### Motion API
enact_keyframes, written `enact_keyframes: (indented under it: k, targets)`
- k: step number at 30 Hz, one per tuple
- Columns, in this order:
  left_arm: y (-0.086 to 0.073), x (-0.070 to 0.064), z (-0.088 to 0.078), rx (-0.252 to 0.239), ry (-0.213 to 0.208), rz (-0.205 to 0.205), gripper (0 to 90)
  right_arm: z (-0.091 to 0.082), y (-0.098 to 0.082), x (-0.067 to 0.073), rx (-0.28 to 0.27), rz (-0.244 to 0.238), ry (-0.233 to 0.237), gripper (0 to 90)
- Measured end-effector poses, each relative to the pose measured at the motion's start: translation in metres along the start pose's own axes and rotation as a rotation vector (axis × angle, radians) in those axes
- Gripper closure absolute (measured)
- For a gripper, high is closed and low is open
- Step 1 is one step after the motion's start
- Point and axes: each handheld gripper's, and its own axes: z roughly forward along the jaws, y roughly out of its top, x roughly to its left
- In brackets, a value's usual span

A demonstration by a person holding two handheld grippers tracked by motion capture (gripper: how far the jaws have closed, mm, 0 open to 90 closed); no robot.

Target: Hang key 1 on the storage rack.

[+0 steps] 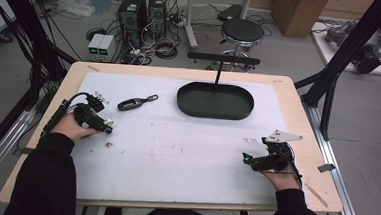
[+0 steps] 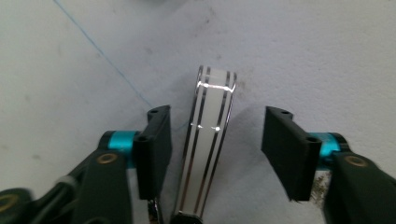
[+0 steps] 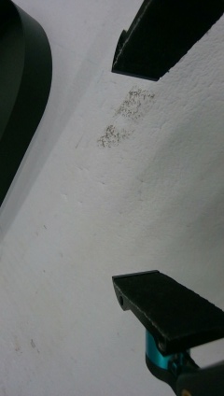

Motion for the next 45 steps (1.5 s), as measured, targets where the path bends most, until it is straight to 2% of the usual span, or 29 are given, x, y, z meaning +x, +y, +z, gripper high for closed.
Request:
enact_keyframes:
  k: [1, 2, 3, 7, 11, 13, 15, 17, 20, 21, 22, 23, 25, 26, 27, 29, 33, 34, 35, 36, 38, 39, 40, 41, 42, 45]
  targets:
    - [0.0, 0.002, -0.001, 0.002, 0.009, -0.011, 62.3, 0.0, 0.0, 0.0, 0.0, 0.0, 0.001, 0.9]
    - [-0.001, 0.003, -0.001, -0.001, -0.003, -0.026, 70.7, 0.0, 0.0, 0.0, -0.001, -0.002, 0.001, 0.9]
    - [-0.003, 0.003, -0.001, -0.012, -0.001, -0.024, 74.1, 0.0, 0.0, 0.0, -0.002, -0.001, 0.0, 0.9]
    - [-0.005, 0.001, -0.001, -0.029, 0.011, -0.015, 74.2, 0.0, 0.0, 0.0, -0.001, 0.0, -0.002, 0.9]
    - [-0.005, 0.001, -0.004, -0.054, -0.002, -0.011, 74.3, 0.0, 0.001, 0.001, -0.002, -0.001, 0.001, 0.9]
    - [-0.005, 0.003, -0.008, -0.076, -0.034, -0.023, 74.3, 0.0, 0.001, 0.001, -0.002, -0.002, 0.001, 0.9]
    - [-0.006, 0.007, -0.012, -0.085, -0.124, -0.066, 74.2, 0.0, 0.001, 0.002, -0.002, -0.001, 0.002, 0.9]
    - [-0.006, 0.009, -0.015, -0.089, -0.139, -0.076, 74.2, -0.001, 0.001, 0.001, -0.006, -0.003, 0.0, 0.9]
    - [-0.008, 0.011, -0.028, -0.161, -0.162, -0.098, 74.3, -0.001, 0.001, 0.001, -0.014, -0.001, 0.0, 0.9]
    - [-0.01, 0.012, -0.039, -0.22, -0.175, -0.111, 74.3, -0.002, 0.001, 0.001, -0.014, -0.002, 0.0, 0.9]
    - [-0.011, 0.013, -0.044, -0.252, -0.175, -0.118, 74.3, -0.002, 0.001, 0.002, -0.013, 0.0, 0.0, 0.9]
    - [-0.011, 0.013, -0.044, -0.252, -0.175, -0.118, 74.3, -0.002, 0.001, 0.002, -0.013, 0.0, 0.0, 0.9]
    - [-0.012, 0.013, -0.056, -0.312, -0.183, -0.13, 74.3, -0.002, 0.001, 0.003, -0.014, 0.002, 0.0, 0.9]
    - [-0.01, 0.009, -0.07, -0.391, -0.212, -0.125, 74.3, -0.001, 0.002, 0.004, -0.012, 0.0, 0.002, 0.9]
    - [-0.01, 0.009, -0.07, -0.391, -0.212, -0.125, 74.3, -0.001, 0.002, 0.003, -0.011, -0.005, 0.002, 0.9]
    - [-0.004, 0.004, -0.082, -0.444, -0.218, -0.108, 74.3, 0.001, 0.003, 0.004, -0.007, -0.007, 0.005, 0.9]
    - [0.017, -0.01, -0.106, -0.511, -0.22, -0.042, 74.3, 0.004, 0.005, 0.006, -0.007, -0.015, 0.014, 0.9]
    - [0.027, -0.015, -0.114, -0.543, -0.226, -0.021, 74.4, 0.005, 0.006, 0.007, -0.006, -0.015, 0.014, 0.9]
    - [0.027, -0.015, -0.114, -0.543, -0.226, -0.021, 74.4, 0.005, 0.006, 0.007, -0.004, -0.018, 0.015, 0.9]
    - [0.037, -0.021, -0.12, -0.578, -0.234, -0.022, 74.4, 0.005, 0.006, 0.007, -0.007, -0.018, 0.018, 0.9]
    - [0.043, -0.024, -0.122, -0.593, -0.249, -0.018, 74.4, 0.005, 0.007, 0.007, -0.011, -0.019, 0.022, 0.9]
    - [0.048, -0.028, -0.126, -0.616, -0.276, -0.001, 74.4, 0.005, 0.008, 0.007, -0.016, -0.018, 0.023, 0.9]
    - [0.059, -0.037, -0.132, -0.661, -0.298, 0.016, 74.4, 0.005, 0.009, 0.008, -0.02, -0.014, 0.025, 0.9]
    - [0.059, -0.037, -0.132, -0.661, -0.298, 0.016, 74.4, 0.005, 0.009, 0.008, -0.023, -0.019, 0.026, 0.9]
    - [0.065, -0.04, -0.135, -0.667, -0.295, 0.033, 74.4, 0.005, 0.01, 0.008, -0.026, -0.021, 0.028, 0.9]
    - [0.081, -0.05, -0.141, -0.689, -0.309, 0.049, 74.5, 0.005, 0.01, 0.01, -0.033, -0.027, 0.037, 0.9]
